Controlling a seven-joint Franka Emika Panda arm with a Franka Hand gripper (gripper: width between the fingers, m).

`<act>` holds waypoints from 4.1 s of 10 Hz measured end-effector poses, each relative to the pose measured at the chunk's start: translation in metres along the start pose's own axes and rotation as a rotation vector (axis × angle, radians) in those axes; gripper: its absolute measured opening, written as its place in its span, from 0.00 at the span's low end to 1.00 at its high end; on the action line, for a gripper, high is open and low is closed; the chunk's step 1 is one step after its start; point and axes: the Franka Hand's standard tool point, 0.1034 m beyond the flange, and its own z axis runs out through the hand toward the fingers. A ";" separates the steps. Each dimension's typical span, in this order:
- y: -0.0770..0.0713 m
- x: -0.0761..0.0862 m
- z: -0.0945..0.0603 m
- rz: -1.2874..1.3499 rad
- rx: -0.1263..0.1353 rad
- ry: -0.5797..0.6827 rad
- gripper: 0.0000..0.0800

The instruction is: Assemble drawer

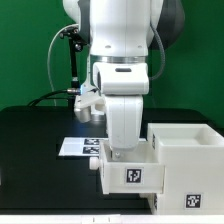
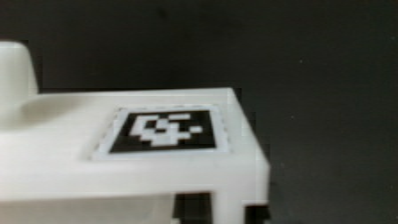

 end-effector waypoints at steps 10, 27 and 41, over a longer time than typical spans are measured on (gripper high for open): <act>0.005 0.007 0.001 0.082 -0.005 0.006 0.05; 0.011 0.014 0.003 0.093 -0.021 0.007 0.05; 0.013 0.030 -0.002 0.122 -0.066 -0.001 0.05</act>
Offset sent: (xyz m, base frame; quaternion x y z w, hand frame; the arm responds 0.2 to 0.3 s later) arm 0.0027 0.0158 0.0017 -0.0064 0.0035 0.0208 0.9998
